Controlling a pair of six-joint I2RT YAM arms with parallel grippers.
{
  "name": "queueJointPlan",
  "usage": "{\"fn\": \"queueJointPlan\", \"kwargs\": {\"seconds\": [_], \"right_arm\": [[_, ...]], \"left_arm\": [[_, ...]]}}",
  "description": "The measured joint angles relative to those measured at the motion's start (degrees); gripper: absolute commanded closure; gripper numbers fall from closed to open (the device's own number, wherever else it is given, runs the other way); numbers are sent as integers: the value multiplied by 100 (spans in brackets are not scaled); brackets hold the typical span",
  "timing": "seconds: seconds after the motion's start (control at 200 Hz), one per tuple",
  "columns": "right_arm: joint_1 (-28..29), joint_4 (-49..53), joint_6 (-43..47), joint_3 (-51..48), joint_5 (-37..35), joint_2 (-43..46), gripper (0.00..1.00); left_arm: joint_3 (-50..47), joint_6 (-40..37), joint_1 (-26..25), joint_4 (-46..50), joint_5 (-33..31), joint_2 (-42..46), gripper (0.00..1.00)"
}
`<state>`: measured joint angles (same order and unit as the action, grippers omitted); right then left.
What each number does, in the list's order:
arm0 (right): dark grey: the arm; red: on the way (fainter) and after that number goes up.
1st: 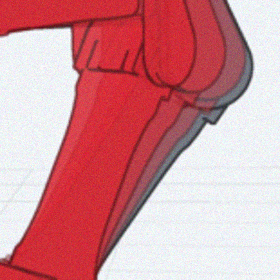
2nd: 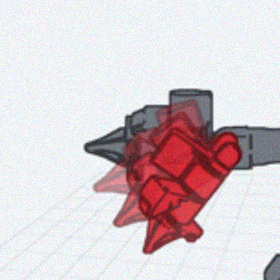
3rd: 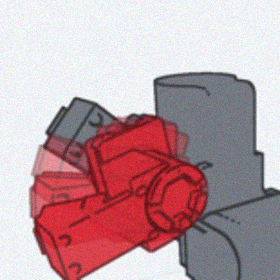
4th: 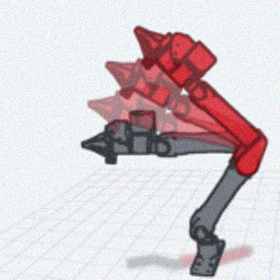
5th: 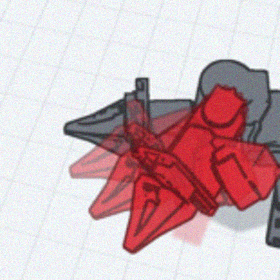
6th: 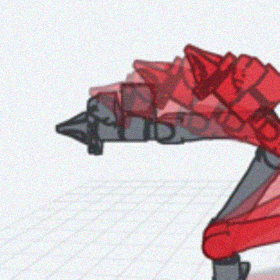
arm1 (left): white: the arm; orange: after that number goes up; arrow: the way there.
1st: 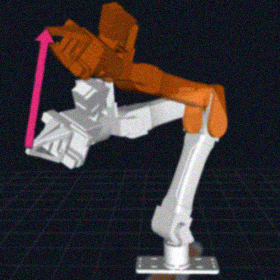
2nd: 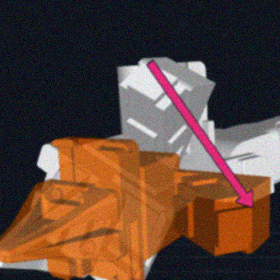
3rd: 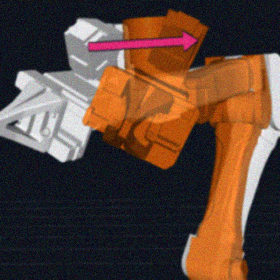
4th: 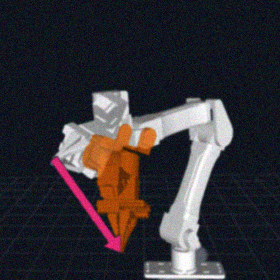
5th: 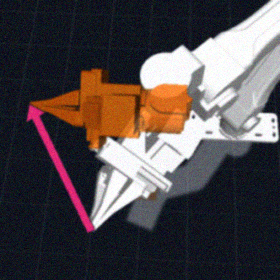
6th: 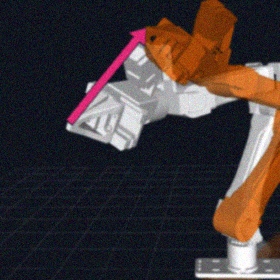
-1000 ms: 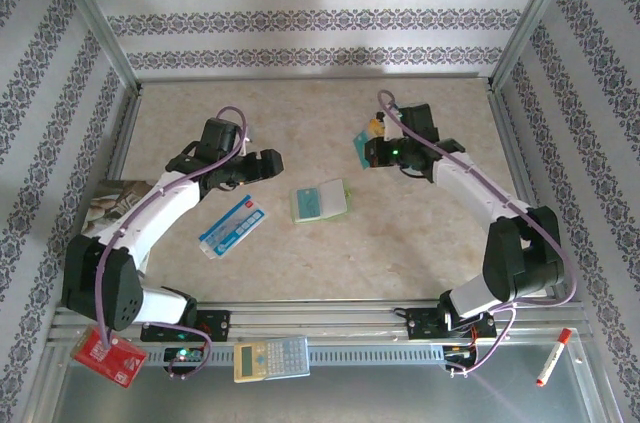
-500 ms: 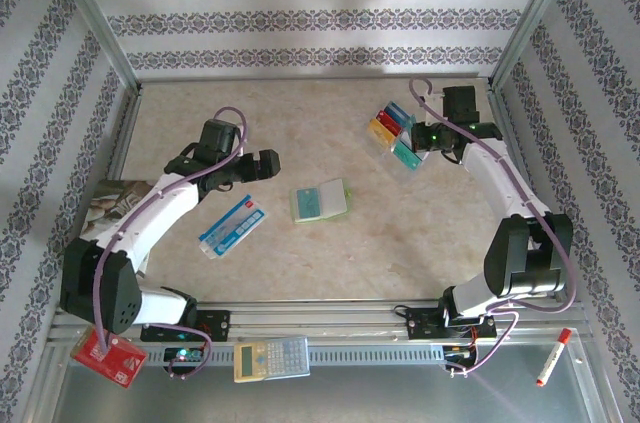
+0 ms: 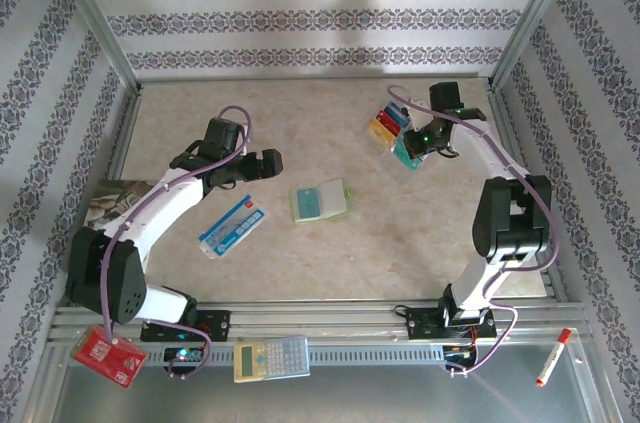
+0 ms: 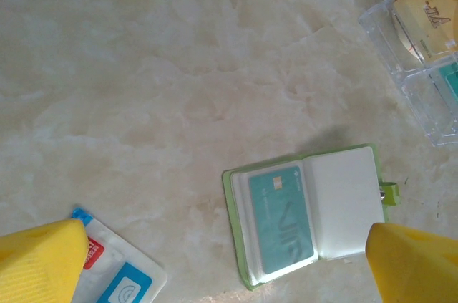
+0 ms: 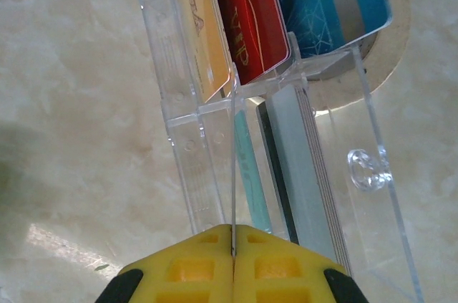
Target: Take the credit cards out of the card holder
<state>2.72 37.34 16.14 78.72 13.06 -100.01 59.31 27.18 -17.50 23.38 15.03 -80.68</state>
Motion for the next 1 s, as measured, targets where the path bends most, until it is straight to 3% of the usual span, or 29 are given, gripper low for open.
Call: {"fn": "queueJointPlan", "kwargs": {"seconds": [0.709, 1.004], "right_arm": [[4, 107, 728, 225, -7, -334, 100], [17, 103, 793, 225, -240, -358, 87]], "left_arm": [[31, 9, 0, -9, 146, -70, 0], [31, 22, 0, -9, 177, -70, 0]]}}
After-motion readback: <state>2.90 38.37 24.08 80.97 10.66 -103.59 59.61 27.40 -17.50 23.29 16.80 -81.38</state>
